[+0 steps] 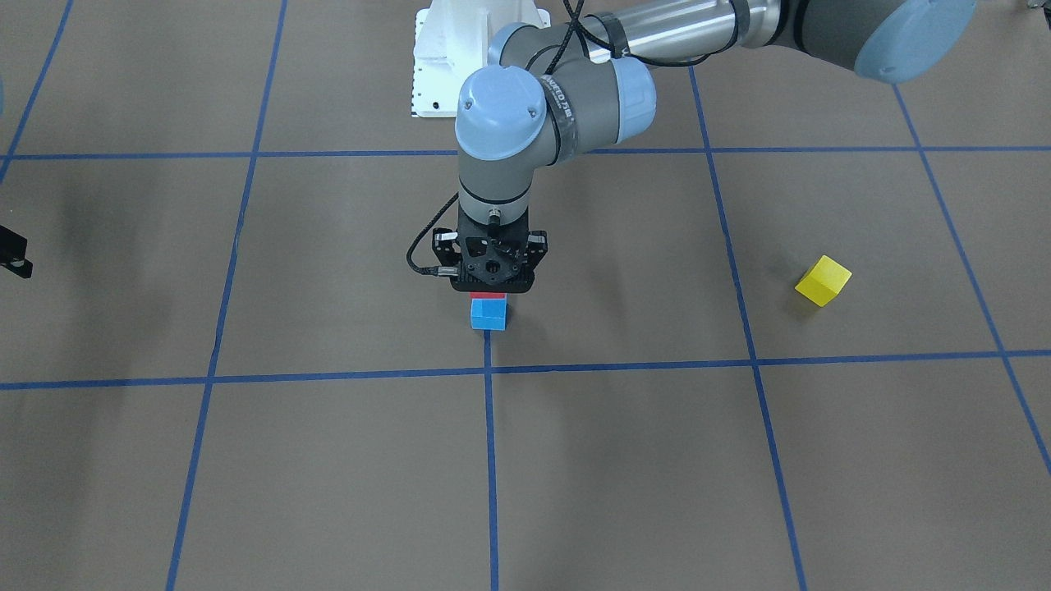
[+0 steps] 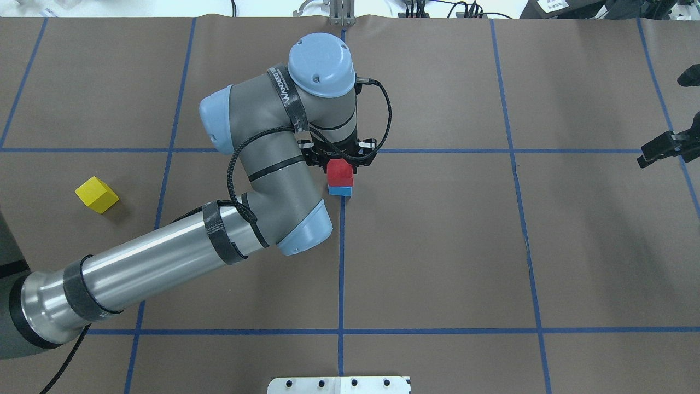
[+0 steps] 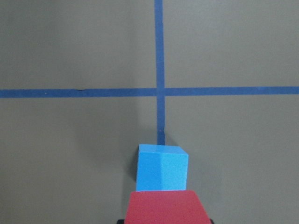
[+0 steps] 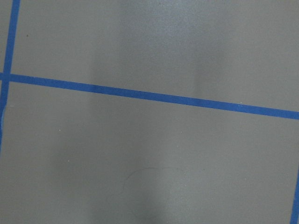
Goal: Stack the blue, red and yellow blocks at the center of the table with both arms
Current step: 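Lower the red cube onto the blue cube and open the left gripper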
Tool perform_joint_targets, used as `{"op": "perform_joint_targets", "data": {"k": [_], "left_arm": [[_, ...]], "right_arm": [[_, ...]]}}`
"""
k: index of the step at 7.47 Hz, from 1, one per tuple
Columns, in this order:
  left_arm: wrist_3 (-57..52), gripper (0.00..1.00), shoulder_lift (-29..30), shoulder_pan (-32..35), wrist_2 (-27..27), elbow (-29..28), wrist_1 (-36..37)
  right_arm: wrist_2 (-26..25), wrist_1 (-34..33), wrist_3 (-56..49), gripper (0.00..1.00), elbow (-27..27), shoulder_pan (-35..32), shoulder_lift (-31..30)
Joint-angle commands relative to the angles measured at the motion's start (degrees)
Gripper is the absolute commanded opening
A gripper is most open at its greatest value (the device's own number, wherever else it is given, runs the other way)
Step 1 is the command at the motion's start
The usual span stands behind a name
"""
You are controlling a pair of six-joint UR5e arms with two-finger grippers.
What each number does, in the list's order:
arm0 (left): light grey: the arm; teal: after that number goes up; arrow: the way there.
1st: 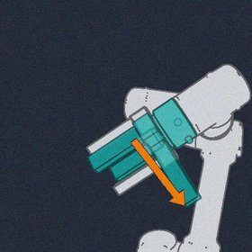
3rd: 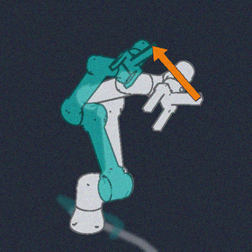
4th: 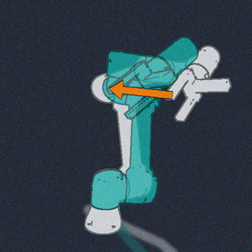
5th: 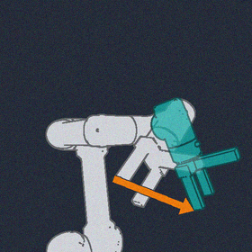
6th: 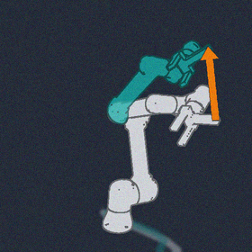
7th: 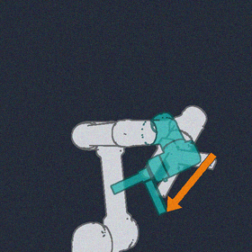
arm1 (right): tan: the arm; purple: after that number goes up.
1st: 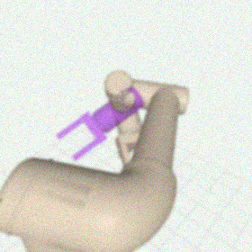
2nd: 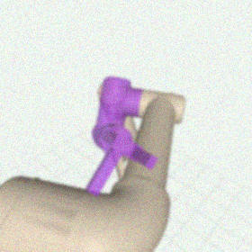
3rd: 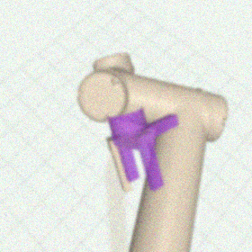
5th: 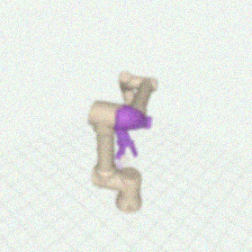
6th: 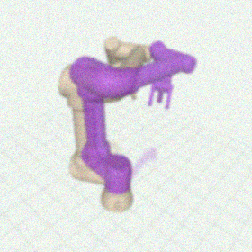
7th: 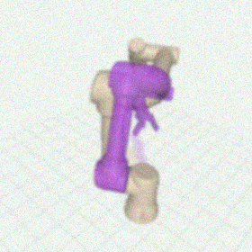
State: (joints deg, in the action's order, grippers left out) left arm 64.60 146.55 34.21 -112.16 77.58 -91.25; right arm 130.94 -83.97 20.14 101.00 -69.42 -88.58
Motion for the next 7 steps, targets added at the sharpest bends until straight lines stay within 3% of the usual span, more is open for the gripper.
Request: {"op": "perform_joint_targets", "data": {"k": [1,7], "left_arm": [[0.0,0.00,0.1,-0.4,1.4,-1.1,-1.2],[-0.4,0.00,0.2,-0.5,1.5,-2.4,-1.5]], "right_arm": [[0.1,0.0,-0.1,1.00,0.0,-0.1,-0.3],[0.1,0.0,-0.2,1.00,-0.3,-0.1,-0.4]]}}
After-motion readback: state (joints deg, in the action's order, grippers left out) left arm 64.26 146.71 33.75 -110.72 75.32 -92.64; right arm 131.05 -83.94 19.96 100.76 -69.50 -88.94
